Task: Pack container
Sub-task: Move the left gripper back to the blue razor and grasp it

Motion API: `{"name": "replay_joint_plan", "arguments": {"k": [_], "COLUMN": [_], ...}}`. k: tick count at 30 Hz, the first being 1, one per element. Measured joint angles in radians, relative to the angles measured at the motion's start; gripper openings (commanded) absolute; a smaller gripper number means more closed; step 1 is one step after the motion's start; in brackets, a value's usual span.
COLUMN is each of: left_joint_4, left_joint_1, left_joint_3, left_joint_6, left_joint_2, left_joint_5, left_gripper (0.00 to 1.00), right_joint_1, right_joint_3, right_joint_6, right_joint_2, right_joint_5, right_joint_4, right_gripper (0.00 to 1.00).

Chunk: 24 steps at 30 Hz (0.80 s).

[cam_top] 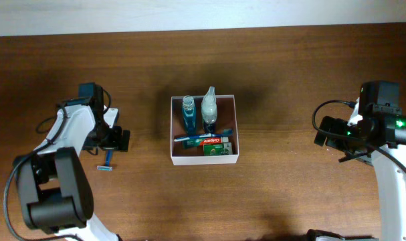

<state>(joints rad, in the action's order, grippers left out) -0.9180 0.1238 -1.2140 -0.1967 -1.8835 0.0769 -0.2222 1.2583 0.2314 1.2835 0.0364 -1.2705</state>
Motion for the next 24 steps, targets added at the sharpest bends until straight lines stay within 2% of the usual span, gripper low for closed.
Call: {"name": "replay_joint_plan", "arguments": {"k": [2,3,5,9,11,19,20,24], "left_joint_4": [0.0,0.0,-0.001,-0.001,-0.003,-0.009,-0.009,-0.008], "left_joint_1": [0.0,0.0,0.0,0.001,0.001,0.001,0.001,0.001], "left_joint_3": [0.0,0.0,0.0,0.0,0.0,0.0,0.0,0.0], "left_joint_6": [0.0,0.001,0.001,0.009,0.011,0.011,0.011,0.011], "left_joint_2": [-0.027,-0.04,-0.056,-0.056,-0.056,-0.056,-0.056,-0.056], "left_joint_5": [-0.021,-0.031,-0.044,-0.069,-0.074,-0.089,-0.089,-0.089], "left_gripper": [0.96,0.91,0.71,0.55,0.41,0.33,0.27,0.17], "right_joint_1": [0.0,0.0,0.0,0.0,0.0,0.0,0.0,0.0], "right_joint_3": [0.0,0.0,0.0,0.0,0.0,0.0,0.0,0.0], "right_joint_6": [0.0,0.0,0.0,-0.001,-0.001,0.0,-0.001,0.0], "right_joint_2": [0.0,0.0,0.001,0.001,0.001,0.001,0.001,0.001], "right_joint_5": [0.0,0.0,0.0,0.0,0.0,0.0,0.0,0.0], "right_joint_4": [0.0,0.0,0.0,0.0,0.0,0.0,0.0,0.0], "right_gripper": [0.99,0.99,0.99,0.99,0.99,0.99,0.99,0.98]}}
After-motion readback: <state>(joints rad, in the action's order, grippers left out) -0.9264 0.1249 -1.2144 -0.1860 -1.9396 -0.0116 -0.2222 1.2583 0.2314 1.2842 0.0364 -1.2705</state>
